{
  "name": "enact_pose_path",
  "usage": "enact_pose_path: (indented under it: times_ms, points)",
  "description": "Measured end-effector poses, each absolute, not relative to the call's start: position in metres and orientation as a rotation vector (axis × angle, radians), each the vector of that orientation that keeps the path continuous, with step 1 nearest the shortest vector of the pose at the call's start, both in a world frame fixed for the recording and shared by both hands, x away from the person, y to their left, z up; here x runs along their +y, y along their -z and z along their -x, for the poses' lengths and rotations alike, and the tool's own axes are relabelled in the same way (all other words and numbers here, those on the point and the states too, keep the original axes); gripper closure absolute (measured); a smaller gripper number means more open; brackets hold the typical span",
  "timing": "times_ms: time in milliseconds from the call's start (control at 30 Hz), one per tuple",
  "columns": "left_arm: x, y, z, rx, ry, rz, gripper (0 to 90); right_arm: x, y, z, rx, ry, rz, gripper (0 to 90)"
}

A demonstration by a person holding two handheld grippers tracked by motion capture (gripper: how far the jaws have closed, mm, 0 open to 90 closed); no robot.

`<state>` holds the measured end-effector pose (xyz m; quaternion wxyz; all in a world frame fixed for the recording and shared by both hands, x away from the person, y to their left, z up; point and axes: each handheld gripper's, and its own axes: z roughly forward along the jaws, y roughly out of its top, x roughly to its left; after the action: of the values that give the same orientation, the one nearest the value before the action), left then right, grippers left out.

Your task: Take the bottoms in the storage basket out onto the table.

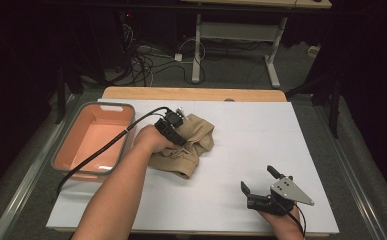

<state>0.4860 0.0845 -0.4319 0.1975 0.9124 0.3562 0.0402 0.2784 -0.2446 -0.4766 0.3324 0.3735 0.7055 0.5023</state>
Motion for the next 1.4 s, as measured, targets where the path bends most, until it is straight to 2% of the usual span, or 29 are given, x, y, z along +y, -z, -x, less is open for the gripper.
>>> enact_pose_path:
  times_ms: [167, 333, 733, 1067, 1267, 1400]
  points:
    - [0.082, 0.444, -0.489, 1.003, -0.132, -2.525, 47.5, -0.244, 0.477, -0.278, 1.842, -1.308, -0.975, 1.0]
    - [0.083, 0.454, -0.489, 0.987, -0.174, -2.489, 35.4, -0.242, 0.478, -0.279, 1.851, -1.305, -0.97, 1.0]
    - [0.089, 0.465, -0.482, 0.981, -0.291, -2.399, 14.4, -0.241, 0.478, -0.279, 1.858, -1.302, -0.966, 1.0]
    - [0.095, 0.467, -0.476, 0.968, -0.319, -2.333, 9.5, -0.242, 0.478, -0.279, 1.859, -1.301, -0.965, 1.0]
    - [0.1, 0.463, -0.472, 0.964, -0.28, -2.306, 0.0, -0.242, 0.477, -0.279, 1.849, -1.304, -0.975, 1.0]
    - [0.105, 0.457, -0.467, 0.974, -0.28, -2.257, 0.0, -0.243, 0.477, -0.279, 1.849, -1.306, -0.974, 1.0]
